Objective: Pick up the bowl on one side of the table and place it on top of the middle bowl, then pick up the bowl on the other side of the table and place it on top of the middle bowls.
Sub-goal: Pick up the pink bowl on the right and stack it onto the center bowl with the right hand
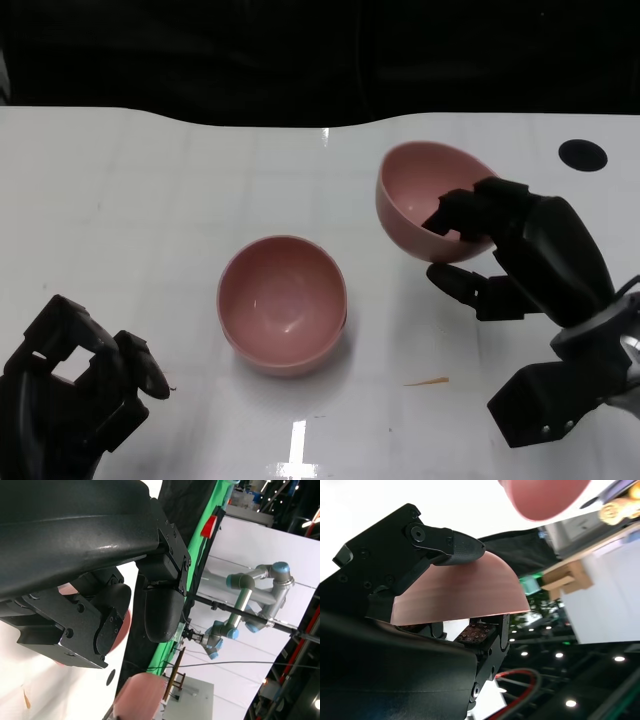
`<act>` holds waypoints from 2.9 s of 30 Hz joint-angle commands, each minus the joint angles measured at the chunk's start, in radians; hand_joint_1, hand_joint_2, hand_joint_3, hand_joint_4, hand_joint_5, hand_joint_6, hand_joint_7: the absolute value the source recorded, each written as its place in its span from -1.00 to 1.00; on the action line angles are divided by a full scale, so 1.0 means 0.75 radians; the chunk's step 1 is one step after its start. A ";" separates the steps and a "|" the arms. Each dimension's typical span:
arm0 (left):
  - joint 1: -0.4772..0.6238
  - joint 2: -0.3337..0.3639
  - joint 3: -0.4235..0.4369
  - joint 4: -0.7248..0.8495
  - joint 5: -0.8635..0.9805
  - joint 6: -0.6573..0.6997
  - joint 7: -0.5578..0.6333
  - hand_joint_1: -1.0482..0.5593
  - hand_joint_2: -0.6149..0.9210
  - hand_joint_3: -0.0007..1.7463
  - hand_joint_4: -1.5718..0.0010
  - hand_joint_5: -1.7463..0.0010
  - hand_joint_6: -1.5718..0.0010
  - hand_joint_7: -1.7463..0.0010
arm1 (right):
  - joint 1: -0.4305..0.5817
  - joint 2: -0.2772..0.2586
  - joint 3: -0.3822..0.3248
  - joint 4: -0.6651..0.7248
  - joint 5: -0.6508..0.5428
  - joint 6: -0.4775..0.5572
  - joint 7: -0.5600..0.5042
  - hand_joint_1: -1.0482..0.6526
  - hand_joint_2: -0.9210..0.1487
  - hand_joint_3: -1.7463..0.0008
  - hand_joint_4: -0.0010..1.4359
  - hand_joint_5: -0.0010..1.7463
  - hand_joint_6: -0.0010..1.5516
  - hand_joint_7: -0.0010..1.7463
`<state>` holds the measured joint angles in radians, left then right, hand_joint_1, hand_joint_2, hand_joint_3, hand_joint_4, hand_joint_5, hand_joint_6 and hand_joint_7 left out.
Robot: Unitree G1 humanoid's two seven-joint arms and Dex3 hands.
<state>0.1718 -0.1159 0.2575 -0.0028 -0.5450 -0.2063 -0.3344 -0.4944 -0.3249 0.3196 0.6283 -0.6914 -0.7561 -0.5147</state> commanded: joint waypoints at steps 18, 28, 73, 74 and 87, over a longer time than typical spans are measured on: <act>0.003 0.004 0.004 0.000 0.011 -0.002 0.011 0.43 0.61 0.71 -0.25 -1.00 0.03 -1.00 | -0.125 0.123 0.089 -0.139 -0.008 -0.051 0.252 0.01 -0.41 0.10 0.31 0.64 0.11 0.32; -0.002 0.006 0.009 0.010 0.007 -0.016 -0.005 0.43 0.63 0.72 -0.25 -1.00 0.03 -1.00 | -0.119 0.168 0.136 -0.131 0.004 -0.075 0.292 0.04 0.01 -0.51 0.26 0.76 0.06 0.55; -0.011 -0.010 0.009 0.036 0.029 -0.038 0.005 0.43 0.61 0.75 -0.26 -1.00 0.03 -1.00 | -0.297 0.268 0.276 0.318 -0.114 -0.084 0.139 0.02 -0.41 -0.13 0.12 0.77 -0.04 0.54; -0.011 -0.011 0.008 0.036 0.030 -0.038 0.008 0.42 0.60 0.75 -0.26 -1.00 0.02 -1.00 | -0.301 0.269 0.278 0.326 -0.113 -0.086 0.139 0.01 -0.43 -0.11 0.13 0.76 -0.03 0.52; -0.009 -0.014 0.004 0.031 0.029 -0.036 0.008 0.43 0.61 0.75 -0.27 -1.00 0.02 -1.00 | -0.331 0.277 0.325 0.384 -0.123 -0.088 0.136 0.01 -0.52 0.00 0.07 0.91 -0.12 0.78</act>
<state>0.1676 -0.1294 0.2584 0.0197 -0.5247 -0.2211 -0.3338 -0.7241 -0.1193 0.5558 0.9127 -0.7802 -0.8187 -0.4101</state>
